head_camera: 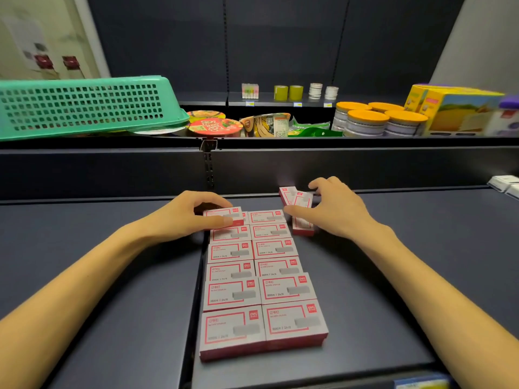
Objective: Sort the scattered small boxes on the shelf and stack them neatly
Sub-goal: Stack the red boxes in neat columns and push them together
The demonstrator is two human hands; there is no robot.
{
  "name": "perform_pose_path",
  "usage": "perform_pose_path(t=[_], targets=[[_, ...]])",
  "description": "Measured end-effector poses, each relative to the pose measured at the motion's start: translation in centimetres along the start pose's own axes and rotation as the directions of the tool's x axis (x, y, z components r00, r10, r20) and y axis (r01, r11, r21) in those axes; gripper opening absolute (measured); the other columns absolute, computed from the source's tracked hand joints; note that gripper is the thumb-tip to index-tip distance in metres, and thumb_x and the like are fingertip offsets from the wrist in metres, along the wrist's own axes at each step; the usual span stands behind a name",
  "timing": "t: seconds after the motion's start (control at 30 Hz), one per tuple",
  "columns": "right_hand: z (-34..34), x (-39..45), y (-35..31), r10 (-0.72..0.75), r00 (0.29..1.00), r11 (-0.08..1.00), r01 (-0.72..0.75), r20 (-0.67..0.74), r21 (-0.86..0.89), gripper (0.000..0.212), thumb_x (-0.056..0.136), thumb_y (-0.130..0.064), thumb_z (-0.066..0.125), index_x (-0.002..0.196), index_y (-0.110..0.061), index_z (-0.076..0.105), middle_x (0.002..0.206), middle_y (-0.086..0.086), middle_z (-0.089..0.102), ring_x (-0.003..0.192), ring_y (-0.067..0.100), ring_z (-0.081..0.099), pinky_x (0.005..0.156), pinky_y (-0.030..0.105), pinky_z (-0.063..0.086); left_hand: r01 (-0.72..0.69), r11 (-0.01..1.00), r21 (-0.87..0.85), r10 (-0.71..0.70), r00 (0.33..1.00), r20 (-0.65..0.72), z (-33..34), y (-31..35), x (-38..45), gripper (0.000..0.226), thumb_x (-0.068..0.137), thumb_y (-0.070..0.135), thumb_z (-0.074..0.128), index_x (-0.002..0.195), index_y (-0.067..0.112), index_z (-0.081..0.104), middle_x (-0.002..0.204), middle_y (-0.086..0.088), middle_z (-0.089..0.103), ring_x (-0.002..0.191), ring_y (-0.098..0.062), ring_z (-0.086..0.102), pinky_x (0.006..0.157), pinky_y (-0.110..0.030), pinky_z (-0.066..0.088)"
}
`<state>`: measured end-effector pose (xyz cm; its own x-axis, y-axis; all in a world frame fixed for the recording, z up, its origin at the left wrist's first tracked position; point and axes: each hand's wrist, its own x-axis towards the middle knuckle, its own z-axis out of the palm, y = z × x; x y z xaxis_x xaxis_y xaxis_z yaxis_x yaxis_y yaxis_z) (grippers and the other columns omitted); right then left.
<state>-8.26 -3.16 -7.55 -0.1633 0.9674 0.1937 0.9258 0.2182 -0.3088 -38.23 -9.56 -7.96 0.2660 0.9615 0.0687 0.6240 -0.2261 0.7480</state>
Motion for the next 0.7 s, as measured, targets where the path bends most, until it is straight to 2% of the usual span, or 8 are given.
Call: perform_pose_path(t=[0.07, 0.13, 0.2, 0.37, 0.47, 0.53, 0.57, 0.7], targets=[[0.3, -0.2, -0.2, 0.028, 1.0, 0.999, -0.028, 0.001, -0.027, 0.091, 0.069, -0.081, 0.065, 0.139, -0.025, 0.047, 0.139, 0.001, 0.051, 0.12, 0.021, 0.056, 0.085, 0.037, 0.051, -0.02, 1.0, 0.009, 0.02, 1.0, -0.004, 0.3, 0.0, 0.0, 0.036, 0.086, 0.04, 0.072, 0.12, 0.032, 0.067, 0.113, 0.016, 0.071, 0.106, -0.001, 0.067, 0.082, -0.023, 0.058], [0.6, -0.3, -0.5, 0.009, 1.0, 1.0, -0.009, 0.003, -0.014, 0.082, 0.071, -0.078, 0.065, 0.133, -0.027, 0.052, 0.131, -0.003, 0.057, 0.109, 0.018, 0.061, 0.072, 0.031, 0.051, -0.033, 0.999, 0.004, 0.033, 0.999, -0.016, 0.5, 0.1, -0.1, 0.037, 0.085, 0.041, 0.071, 0.12, 0.031, 0.067, 0.112, 0.015, 0.071, 0.104, -0.001, 0.068, 0.079, -0.02, 0.058], [0.6, -0.3, -0.7, -0.002, 1.0, 1.0, 0.002, 0.004, -0.004, 0.075, 0.075, -0.074, 0.065, 0.132, -0.027, 0.054, 0.129, -0.004, 0.059, 0.105, 0.018, 0.062, 0.067, 0.028, 0.048, -0.035, 0.999, -0.007, 0.034, 0.999, -0.022, 0.6, 0.2, -0.2, 0.036, 0.085, 0.04, 0.071, 0.119, 0.031, 0.067, 0.111, 0.014, 0.071, 0.102, 0.0, 0.068, 0.075, -0.018, 0.057], [0.2, -0.4, -0.8, -0.017, 0.996, 1.0, 0.016, 0.083, 0.017, 0.075, 0.078, -0.065, 0.069, 0.138, -0.024, 0.049, 0.137, 0.0, 0.053, 0.117, 0.021, 0.057, 0.08, 0.034, 0.049, -0.045, 0.999, 0.002, 0.045, 0.998, -0.037, 0.7, 0.3, -0.2, 0.038, 0.081, 0.045, 0.07, 0.118, 0.035, 0.066, 0.115, 0.016, 0.068, 0.104, 0.002, 0.066, 0.074, -0.017, 0.056], [-0.2, -0.3, -0.7, -0.037, 0.987, 0.994, 0.02, 0.153, 0.111, 0.07, 0.083, -0.053, 0.071, 0.142, -0.023, 0.046, 0.145, 0.0, 0.051, 0.125, 0.021, 0.054, 0.088, 0.036, 0.049, -0.052, 0.998, 0.021, 0.052, 0.998, -0.024, 0.8, 0.3, -0.1, 0.041, 0.079, 0.049, 0.068, 0.118, 0.039, 0.065, 0.117, 0.019, 0.065, 0.105, 0.004, 0.065, 0.075, -0.017, 0.057], [-0.3, -0.3, -0.6, -0.058, 0.991, 0.995, 0.048, 0.12, 0.088, 0.077, 0.081, -0.057, 0.071, 0.146, -0.027, 0.043, 0.149, -0.003, 0.049, 0.13, 0.02, 0.051, 0.093, 0.039, 0.049, -0.056, 0.998, 0.03, 0.057, 0.998, -0.024, 0.8, 0.3, -0.1, 0.041, 0.078, 0.05, 0.068, 0.118, 0.041, 0.064, 0.118, 0.021, 0.064, 0.105, 0.006, 0.064, 0.074, -0.017, 0.057], [-0.3, -0.4, -0.6, -0.067, 0.995, 0.996, 0.061, 0.073, 0.071, 0.078, 0.079, -0.062, 0.071, 0.144, -0.028, 0.045, 0.147, -0.005, 0.051, 0.129, 0.019, 0.052, 0.091, 0.037, 0.049, -0.058, 0.998, 0.029, 0.059, 0.998, -0.026, 0.8, 0.2, -0.1, 0.041, 0.078, 0.05, 0.068, 0.118, 0.041, 0.064, 0.118, 0.021, 0.064, 0.105, 0.006, 0.063, 0.073, -0.017, 0.057], [0.2, -1.0, -1.7, -0.057, 0.995, 0.977, 0.072, -0.081, 0.203, 0.074, 0.076, -0.075, 0.063, 0.135, -0.03, 0.056, 0.125, -0.007, 0.06, 0.108, 0.012, 0.055, 0.078, 0.027, 0.048, -0.045, 0.997, 0.057, 0.048, 0.997, -0.057, 1.3, 0.1, 0.0, 0.044, 0.08, 0.053, 0.067, 0.122, 0.04, 0.064, 0.121, 0.022, 0.062, 0.108, 0.003, 0.063, 0.077, -0.019, 0.058]])
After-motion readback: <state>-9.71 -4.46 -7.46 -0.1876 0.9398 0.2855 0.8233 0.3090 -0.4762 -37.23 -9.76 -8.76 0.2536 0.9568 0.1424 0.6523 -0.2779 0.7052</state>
